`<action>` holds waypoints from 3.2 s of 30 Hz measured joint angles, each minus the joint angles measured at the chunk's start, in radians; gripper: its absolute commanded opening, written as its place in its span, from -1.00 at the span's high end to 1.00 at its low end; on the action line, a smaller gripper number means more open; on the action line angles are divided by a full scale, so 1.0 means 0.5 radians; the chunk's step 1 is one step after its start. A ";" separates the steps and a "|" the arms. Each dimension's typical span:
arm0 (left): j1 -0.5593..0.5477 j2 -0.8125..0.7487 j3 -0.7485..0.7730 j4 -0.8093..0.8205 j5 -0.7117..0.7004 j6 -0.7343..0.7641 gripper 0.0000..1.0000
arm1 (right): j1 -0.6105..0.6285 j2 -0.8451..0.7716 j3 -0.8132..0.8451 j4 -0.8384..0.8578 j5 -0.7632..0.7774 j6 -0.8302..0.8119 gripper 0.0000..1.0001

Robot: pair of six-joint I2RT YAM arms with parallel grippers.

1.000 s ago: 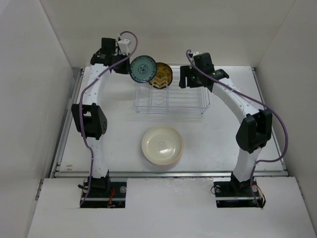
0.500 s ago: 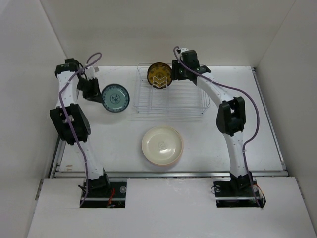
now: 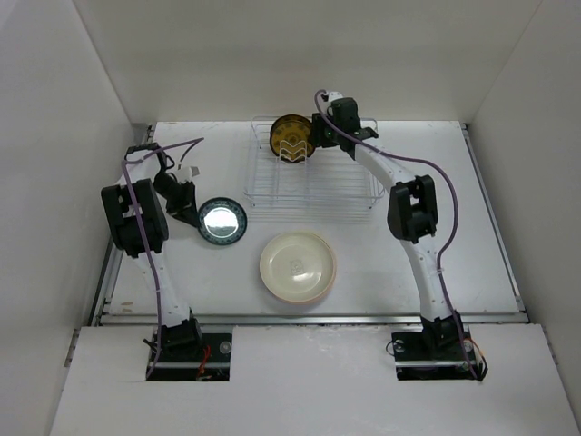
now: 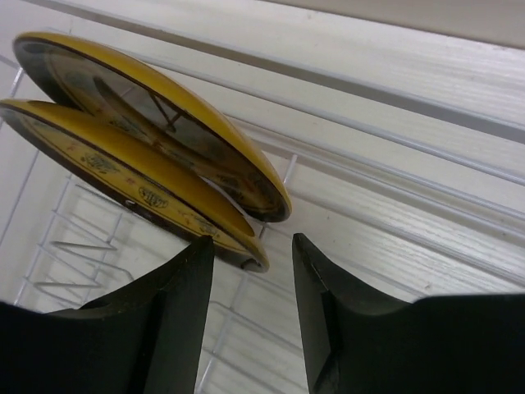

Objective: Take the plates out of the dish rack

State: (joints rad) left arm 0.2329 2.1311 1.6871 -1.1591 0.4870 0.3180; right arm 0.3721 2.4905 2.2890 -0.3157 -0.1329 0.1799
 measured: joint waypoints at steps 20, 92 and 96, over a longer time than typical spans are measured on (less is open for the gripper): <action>0.000 0.108 0.000 -0.018 -0.053 0.034 0.59 | 0.003 -0.018 -0.142 0.179 -0.042 -0.164 1.00; 0.185 0.042 0.340 -0.265 0.322 0.340 0.85 | 0.233 -0.536 -0.250 -0.101 -0.541 0.058 -0.78; 0.101 0.163 0.329 -0.264 0.230 0.356 0.53 | 0.095 -0.536 -0.214 -0.143 -0.295 0.067 -0.78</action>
State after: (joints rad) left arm 0.2832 2.2127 1.8515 -1.2911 0.6018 0.4957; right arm 0.4194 2.2223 2.1818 -0.3874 -0.2806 0.2134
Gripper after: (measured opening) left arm 0.160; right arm 0.887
